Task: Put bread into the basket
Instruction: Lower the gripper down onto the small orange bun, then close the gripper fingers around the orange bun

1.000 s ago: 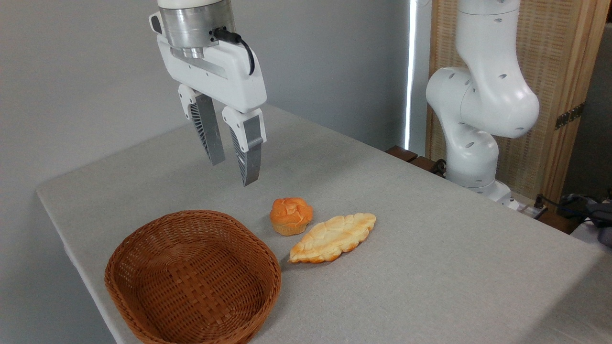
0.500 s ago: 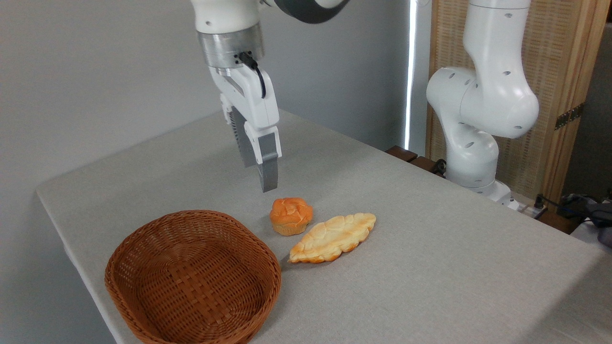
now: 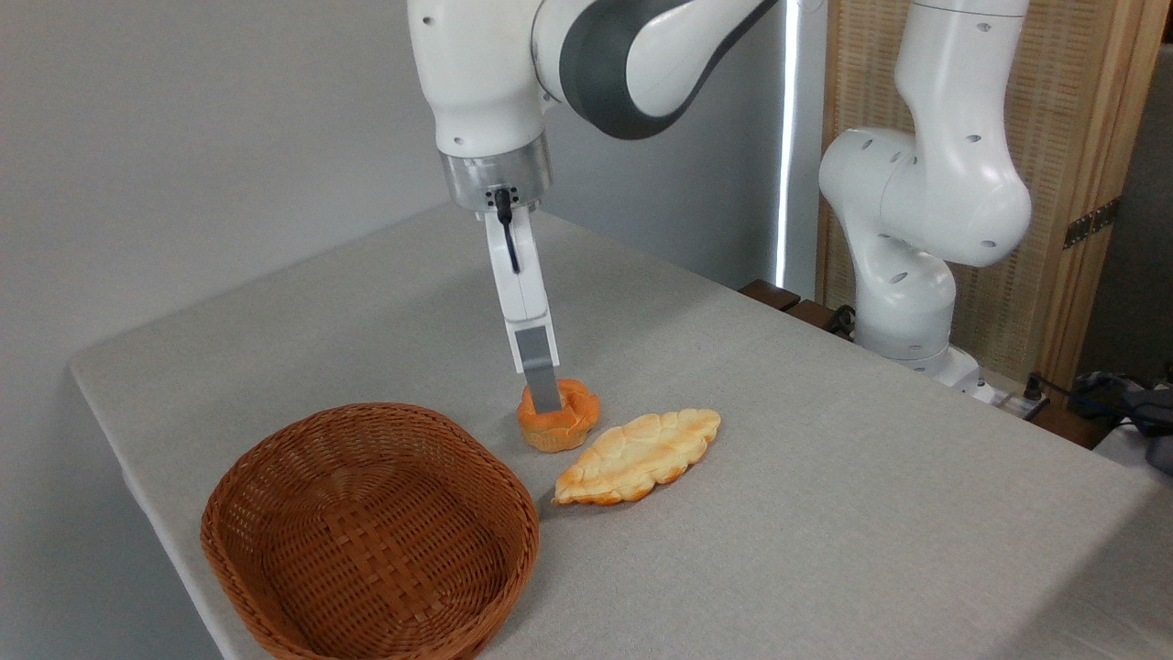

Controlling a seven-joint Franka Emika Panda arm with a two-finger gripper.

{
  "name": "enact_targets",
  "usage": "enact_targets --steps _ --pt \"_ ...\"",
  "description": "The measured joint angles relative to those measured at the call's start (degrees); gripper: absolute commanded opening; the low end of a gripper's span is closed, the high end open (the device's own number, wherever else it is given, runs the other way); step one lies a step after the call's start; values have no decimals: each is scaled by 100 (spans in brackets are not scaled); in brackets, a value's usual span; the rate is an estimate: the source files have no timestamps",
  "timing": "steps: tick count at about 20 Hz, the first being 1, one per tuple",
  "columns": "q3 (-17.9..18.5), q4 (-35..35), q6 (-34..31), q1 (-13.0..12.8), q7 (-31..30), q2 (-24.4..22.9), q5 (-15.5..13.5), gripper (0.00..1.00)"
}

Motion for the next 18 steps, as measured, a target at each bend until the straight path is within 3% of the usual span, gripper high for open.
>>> enact_targets --steps 18 --pt "-151 -604 486 -122 10 10 0 100"
